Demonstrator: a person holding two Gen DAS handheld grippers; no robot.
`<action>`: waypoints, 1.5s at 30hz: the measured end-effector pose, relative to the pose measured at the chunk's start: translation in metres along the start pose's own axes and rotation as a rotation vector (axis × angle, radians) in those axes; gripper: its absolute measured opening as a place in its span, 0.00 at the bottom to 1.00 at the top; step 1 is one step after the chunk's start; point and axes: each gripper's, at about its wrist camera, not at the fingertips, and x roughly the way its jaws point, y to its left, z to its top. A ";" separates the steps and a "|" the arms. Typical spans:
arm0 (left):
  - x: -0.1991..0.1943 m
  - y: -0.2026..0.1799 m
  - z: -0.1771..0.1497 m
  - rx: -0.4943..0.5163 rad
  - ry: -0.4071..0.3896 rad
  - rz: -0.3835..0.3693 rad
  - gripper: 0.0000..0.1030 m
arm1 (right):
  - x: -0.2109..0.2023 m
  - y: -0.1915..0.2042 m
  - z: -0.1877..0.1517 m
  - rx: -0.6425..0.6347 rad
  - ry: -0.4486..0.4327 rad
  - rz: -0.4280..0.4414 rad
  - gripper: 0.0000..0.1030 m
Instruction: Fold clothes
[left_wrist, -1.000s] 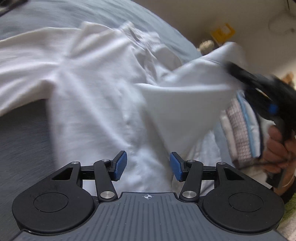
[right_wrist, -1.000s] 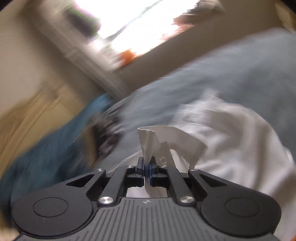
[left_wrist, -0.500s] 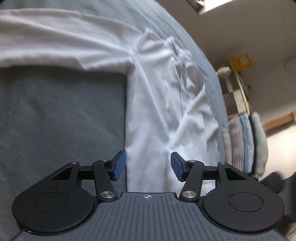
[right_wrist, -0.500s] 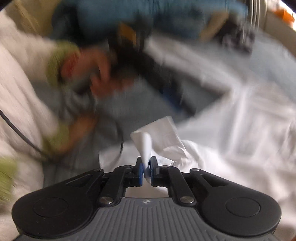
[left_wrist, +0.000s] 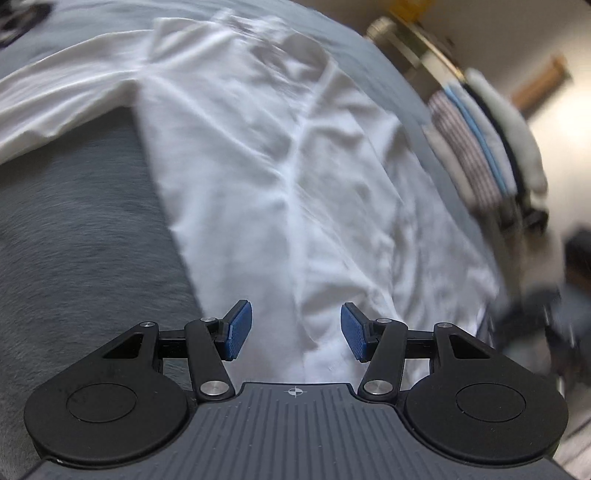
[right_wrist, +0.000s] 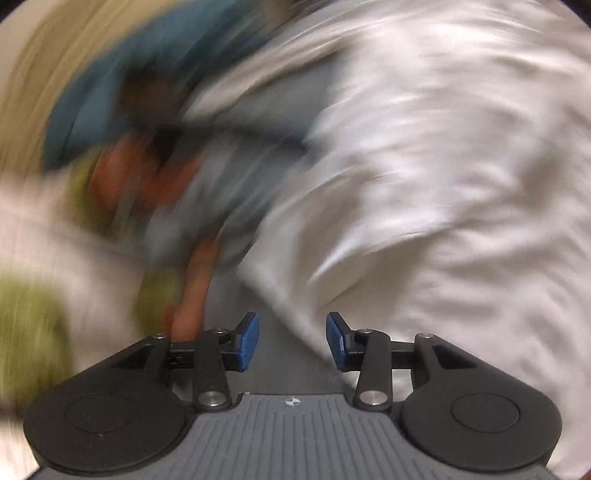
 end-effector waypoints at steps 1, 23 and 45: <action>0.003 -0.008 -0.002 0.050 0.020 0.012 0.52 | -0.003 -0.017 -0.002 0.116 -0.058 0.024 0.42; 0.002 -0.114 -0.073 0.798 0.007 0.439 0.02 | 0.029 -0.045 -0.017 0.435 -0.338 0.094 0.04; -0.033 -0.069 0.011 0.387 0.149 0.200 0.32 | -0.114 -0.080 0.016 0.198 -0.588 -0.449 0.38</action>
